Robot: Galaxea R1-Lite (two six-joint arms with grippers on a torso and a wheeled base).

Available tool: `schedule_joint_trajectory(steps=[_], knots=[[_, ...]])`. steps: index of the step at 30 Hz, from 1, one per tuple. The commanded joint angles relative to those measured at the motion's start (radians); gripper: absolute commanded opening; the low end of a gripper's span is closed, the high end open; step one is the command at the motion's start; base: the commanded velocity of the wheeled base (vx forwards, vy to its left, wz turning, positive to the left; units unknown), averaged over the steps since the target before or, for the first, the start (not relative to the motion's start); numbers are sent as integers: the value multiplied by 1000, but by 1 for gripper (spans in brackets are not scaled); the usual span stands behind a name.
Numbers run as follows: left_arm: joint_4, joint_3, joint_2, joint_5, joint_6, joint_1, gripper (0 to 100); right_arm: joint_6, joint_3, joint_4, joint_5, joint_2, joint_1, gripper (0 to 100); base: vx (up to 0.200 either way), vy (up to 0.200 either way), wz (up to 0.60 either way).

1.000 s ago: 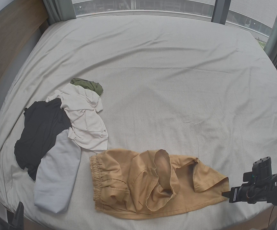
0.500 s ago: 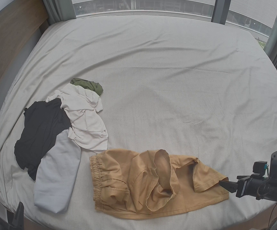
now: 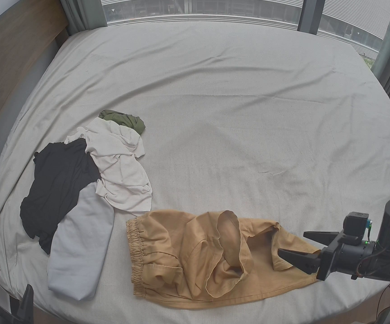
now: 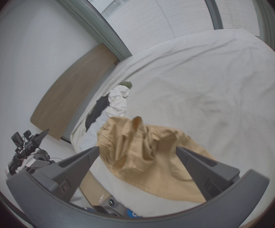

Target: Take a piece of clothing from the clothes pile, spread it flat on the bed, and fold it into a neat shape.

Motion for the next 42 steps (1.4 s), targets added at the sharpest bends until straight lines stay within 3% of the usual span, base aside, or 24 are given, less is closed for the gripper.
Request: schedule_joint_trajectory(steps=[1,6,19,42], knots=[[0,18,-17,0,-1,0,100,3,-99,0,2,89,71,100,0,0,0],[0,18,-17,0,-1,0,100,6,-161,-4,16,164,128,100,0,0,0],[0,18,-17,0,-2,0,100,1,-256,-17,33,390,171,100,0,0,0],[0,18,-17,-1,-4,0,100,-3,-405,-18,31,623,130,100,0,0,0]])
